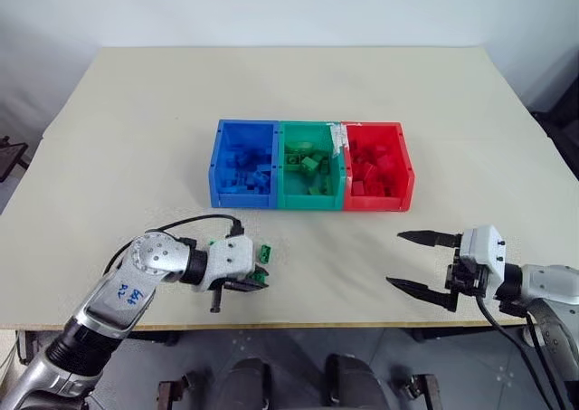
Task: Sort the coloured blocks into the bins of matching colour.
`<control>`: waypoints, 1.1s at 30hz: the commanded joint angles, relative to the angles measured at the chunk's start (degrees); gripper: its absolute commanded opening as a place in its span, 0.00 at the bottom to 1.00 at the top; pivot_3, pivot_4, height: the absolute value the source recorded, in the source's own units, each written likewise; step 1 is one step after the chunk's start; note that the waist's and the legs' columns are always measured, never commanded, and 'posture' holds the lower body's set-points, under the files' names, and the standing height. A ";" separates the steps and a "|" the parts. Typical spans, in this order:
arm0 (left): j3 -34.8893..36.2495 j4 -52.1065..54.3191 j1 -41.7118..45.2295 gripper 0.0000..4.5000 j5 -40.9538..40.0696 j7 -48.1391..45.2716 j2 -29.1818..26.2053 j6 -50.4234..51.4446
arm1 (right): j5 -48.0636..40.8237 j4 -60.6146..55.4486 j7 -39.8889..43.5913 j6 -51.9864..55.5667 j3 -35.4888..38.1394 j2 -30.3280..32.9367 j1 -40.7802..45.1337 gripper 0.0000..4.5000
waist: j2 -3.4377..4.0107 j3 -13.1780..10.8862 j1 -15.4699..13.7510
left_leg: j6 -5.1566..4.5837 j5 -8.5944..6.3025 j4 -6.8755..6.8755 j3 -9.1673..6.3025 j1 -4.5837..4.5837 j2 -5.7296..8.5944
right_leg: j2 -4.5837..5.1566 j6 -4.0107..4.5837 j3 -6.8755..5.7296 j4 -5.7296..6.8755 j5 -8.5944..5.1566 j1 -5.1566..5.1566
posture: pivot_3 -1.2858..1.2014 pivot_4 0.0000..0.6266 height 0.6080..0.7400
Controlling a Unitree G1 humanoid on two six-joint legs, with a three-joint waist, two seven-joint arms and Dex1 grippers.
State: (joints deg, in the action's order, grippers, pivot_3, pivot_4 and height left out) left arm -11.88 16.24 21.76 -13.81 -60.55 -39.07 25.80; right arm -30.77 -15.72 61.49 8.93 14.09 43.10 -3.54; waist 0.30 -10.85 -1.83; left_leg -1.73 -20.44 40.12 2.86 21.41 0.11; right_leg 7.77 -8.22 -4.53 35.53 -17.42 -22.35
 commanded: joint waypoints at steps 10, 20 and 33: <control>4.49 -31.30 26.95 0.11 4.14 14.13 18.94 -15.88 | -1.62 -9.36 -13.64 0.60 5.75 -8.36 -6.78 1.00 | -0.04 0.02 -0.46 | -0.01 0.03 -0.03 0.12 -0.06 0.23 | -0.18 -0.09 0.03 -0.08 0.05 0.04 | 0.52 0.24 1.00; 5.33 -39.28 28.62 0.68 5.98 13.44 21.52 -24.19 | -0.38 -10.08 -15.19 -0.48 5.10 -9.23 -7.51 1.00 | -0.05 0.02 0.29 | -0.01 0.03 -0.07 0.25 0.00 0.21 | -0.19 -0.09 0.08 -0.08 0.05 -0.07 | 0.52 0.24 1.00; 20.07 -15.55 -0.56 0.95 -6.54 0.56 1.12 -23.62 | 0.36 1.29 -6.43 -1.00 -0.31 -6.34 4.87 1.00 | -0.04 0.02 1.23 | 0.01 0.02 -0.07 0.18 -0.09 -0.04 | -0.05 -0.07 0.10 0.00 0.04 -0.05 | 0.52 0.24 1.00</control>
State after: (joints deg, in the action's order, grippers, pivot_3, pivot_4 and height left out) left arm 5.03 -4.01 23.73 -17.60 -58.10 -36.08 2.60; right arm -30.29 -14.65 53.60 8.90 14.28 35.98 0.44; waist 0.26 -10.82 -0.60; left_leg -1.72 -20.42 40.04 3.04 21.32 0.06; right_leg 7.73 -8.29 -4.43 35.51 -17.38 -22.40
